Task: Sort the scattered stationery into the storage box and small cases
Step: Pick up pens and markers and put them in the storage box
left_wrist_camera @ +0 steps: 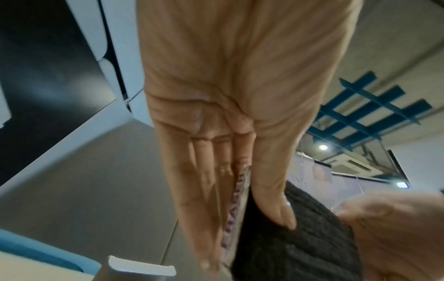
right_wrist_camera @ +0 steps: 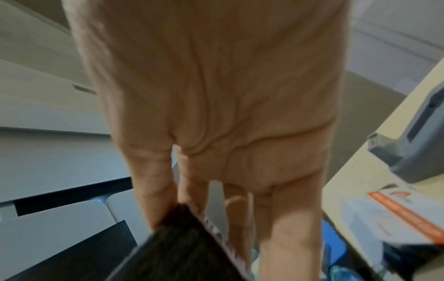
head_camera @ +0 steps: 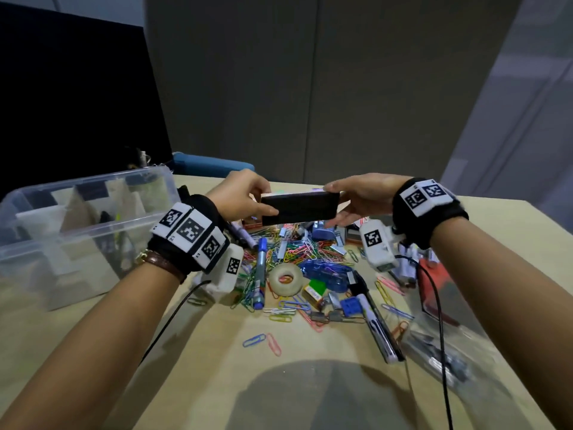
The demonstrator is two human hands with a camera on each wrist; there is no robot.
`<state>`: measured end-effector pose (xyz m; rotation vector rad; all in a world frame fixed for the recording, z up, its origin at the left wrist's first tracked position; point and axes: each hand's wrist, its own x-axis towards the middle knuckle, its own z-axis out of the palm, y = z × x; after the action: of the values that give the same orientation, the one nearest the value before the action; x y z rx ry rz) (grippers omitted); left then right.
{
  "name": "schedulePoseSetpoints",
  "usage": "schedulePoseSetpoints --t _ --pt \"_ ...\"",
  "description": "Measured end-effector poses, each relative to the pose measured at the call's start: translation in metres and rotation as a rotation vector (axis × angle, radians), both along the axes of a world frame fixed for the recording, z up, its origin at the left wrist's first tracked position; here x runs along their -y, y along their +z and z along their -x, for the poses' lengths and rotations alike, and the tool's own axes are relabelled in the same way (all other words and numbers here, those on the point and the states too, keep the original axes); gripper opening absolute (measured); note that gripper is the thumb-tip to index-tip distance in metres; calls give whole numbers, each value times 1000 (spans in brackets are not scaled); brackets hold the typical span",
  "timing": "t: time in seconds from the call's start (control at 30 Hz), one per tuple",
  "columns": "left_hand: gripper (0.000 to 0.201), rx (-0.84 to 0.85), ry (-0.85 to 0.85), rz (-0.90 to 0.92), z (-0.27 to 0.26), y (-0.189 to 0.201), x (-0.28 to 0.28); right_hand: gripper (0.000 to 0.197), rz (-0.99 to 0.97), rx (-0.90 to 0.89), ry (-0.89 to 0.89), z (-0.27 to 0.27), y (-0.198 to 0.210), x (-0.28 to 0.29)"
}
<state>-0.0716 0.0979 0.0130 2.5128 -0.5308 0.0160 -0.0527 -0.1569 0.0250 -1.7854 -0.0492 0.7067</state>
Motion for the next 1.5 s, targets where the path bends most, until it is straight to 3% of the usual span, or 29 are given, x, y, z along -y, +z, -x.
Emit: schedulePoseSetpoints --t 0.1,0.2,0.3,0.37,0.43,0.57,0.67,0.77,0.93,1.07,1.27,1.37,1.5 --pt "18 160 30 -90 1 -4 6 34 79 57 37 1 -1 8" --pt "18 212 46 -96 -1 -5 6 31 114 132 70 3 1 14" --pt "19 170 33 51 -3 -3 5 28 282 285 227 2 6 12" --pt "21 153 52 212 -4 2 3 22 334 385 237 -2 8 3" --pt "21 222 115 354 -5 12 -2 18 257 455 220 -4 10 -12" --pt "19 320 231 643 0 43 -31 23 -124 529 67 -1 15 -52" --pt "15 185 282 757 6 58 -69 41 -283 700 42 2 23 -88" --pt "12 -15 329 805 17 60 -101 54 -268 909 243 5 33 -120" --pt "27 -60 501 674 31 57 -144 47 -55 1170 460 5 37 -167" --pt "21 -74 510 295 41 47 -160 27 39 1303 423 3 43 -189" --pt "31 -57 444 -114 41 26 -166 23 413 1373 461 -10 56 -211" --pt "28 -41 513 -167 35 12 -165 25 672 1511 487 -10 49 -229" --pt "30 -102 514 -201 33 -1 -173 25 781 1495 616 -9 41 -249"
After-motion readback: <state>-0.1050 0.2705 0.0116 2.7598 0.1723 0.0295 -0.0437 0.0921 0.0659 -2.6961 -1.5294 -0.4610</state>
